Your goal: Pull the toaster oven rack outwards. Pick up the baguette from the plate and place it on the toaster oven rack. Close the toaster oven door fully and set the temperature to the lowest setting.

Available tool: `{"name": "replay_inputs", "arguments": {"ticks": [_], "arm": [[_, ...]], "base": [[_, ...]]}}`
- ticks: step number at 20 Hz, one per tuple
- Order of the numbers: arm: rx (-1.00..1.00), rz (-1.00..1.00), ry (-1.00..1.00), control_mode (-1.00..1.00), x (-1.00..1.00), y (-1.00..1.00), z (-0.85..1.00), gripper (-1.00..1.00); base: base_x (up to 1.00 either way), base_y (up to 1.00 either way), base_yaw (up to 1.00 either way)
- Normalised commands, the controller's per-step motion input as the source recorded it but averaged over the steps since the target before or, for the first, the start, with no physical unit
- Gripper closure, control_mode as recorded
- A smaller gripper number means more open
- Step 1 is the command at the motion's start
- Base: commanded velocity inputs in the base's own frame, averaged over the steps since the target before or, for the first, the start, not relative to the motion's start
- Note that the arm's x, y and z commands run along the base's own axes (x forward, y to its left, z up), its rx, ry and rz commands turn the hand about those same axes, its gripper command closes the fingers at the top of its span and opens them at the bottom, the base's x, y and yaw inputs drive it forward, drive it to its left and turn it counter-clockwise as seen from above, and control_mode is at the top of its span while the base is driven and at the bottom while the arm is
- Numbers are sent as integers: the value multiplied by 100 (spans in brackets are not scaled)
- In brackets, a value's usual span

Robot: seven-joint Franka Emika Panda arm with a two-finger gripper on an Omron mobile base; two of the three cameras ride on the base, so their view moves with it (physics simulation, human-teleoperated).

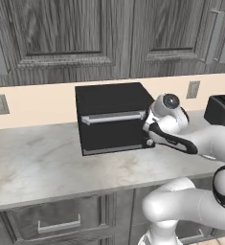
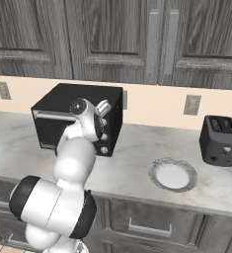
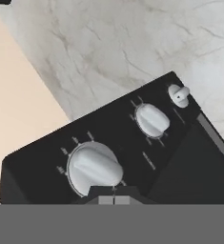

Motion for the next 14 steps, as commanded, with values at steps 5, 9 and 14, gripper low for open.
{"name": "replay_inputs", "arguments": {"ticks": [5,9,14], "arm": [[-14,16,34,-100,78,-3,-100,100],[-10,3,52,-100,61,-34,-100,100],[-18,-2,55,-100,28,-62,-100,100]], "base": [[0,0,0],[0,0,0],[0,0,0]]}}
